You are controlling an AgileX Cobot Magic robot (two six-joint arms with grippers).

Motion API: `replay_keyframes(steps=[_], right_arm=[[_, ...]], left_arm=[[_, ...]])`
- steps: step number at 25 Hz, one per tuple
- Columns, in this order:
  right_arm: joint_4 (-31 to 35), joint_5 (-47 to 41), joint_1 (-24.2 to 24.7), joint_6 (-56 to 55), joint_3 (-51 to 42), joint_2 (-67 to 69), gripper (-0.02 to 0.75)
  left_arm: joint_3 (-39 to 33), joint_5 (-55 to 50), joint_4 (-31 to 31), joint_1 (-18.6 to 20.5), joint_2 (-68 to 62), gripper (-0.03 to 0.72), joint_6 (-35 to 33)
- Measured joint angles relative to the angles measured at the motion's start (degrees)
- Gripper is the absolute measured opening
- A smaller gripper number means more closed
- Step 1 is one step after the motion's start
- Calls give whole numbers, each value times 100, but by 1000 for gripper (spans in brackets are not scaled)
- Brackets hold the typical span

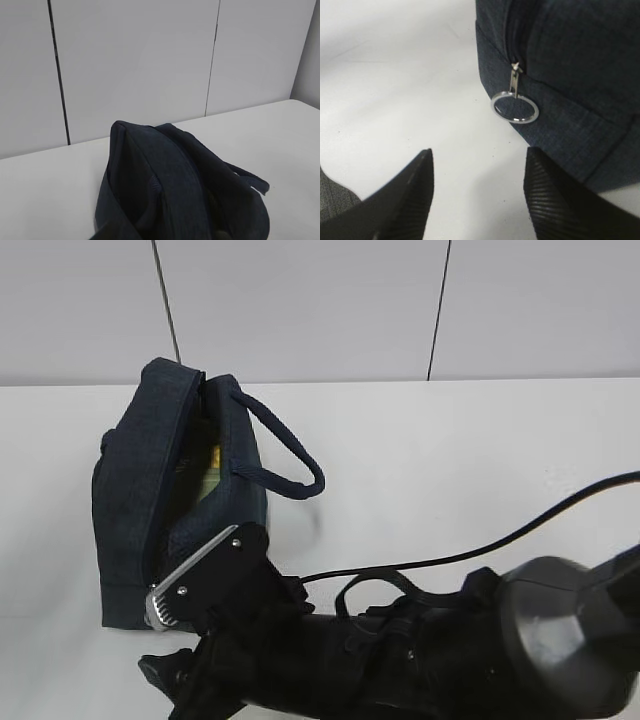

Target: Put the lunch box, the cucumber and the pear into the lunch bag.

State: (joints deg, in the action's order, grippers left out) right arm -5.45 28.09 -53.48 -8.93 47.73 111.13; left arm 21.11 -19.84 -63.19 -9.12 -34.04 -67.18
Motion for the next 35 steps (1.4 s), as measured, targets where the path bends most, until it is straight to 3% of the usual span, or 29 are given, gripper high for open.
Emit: replay_keyframes(steps=[35], right_arm=[[545,-34,0,-17,802,742,444]], left_arm=[[0,-136,0,0,0,342,0]])
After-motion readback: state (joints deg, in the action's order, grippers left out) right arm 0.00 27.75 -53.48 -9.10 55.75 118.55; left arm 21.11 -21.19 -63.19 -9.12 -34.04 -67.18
